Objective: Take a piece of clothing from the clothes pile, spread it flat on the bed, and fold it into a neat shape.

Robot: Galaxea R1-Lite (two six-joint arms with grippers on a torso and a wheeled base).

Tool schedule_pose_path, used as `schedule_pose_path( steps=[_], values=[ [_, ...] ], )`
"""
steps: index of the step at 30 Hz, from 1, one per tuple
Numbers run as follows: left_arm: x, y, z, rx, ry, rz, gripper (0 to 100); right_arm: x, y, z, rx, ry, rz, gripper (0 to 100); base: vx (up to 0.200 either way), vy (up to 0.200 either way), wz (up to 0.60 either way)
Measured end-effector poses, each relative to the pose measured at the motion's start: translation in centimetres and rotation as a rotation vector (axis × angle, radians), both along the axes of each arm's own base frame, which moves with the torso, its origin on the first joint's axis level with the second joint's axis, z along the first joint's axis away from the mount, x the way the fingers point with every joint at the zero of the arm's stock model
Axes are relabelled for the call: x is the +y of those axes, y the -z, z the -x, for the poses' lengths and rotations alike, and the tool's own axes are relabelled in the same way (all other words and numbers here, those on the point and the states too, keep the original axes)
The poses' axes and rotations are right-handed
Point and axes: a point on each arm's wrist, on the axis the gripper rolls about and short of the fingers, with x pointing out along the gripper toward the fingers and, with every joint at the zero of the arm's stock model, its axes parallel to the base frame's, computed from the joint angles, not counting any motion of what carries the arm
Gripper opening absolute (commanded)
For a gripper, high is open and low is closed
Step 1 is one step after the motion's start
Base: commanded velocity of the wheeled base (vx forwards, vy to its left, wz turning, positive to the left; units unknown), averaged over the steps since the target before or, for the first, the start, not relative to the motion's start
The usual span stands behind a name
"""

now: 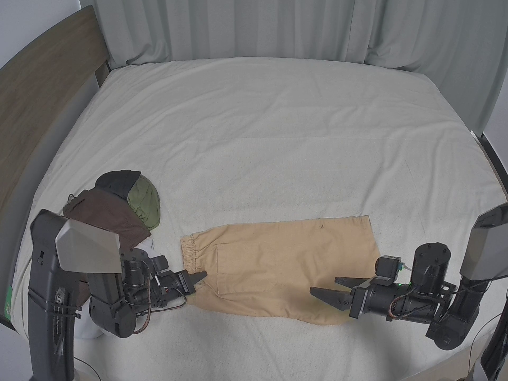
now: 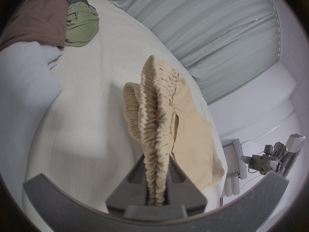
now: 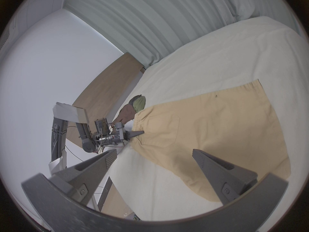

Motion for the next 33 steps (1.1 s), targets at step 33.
schedule_pose_path(
  steps=[33],
  values=[
    [3.4,-3.1,1.6,0.003,0.063,0.076,0,-0.3,0.8,-0.2,0.027,0.013,0.015,100,0.0,0.0,0.0]
  ],
)
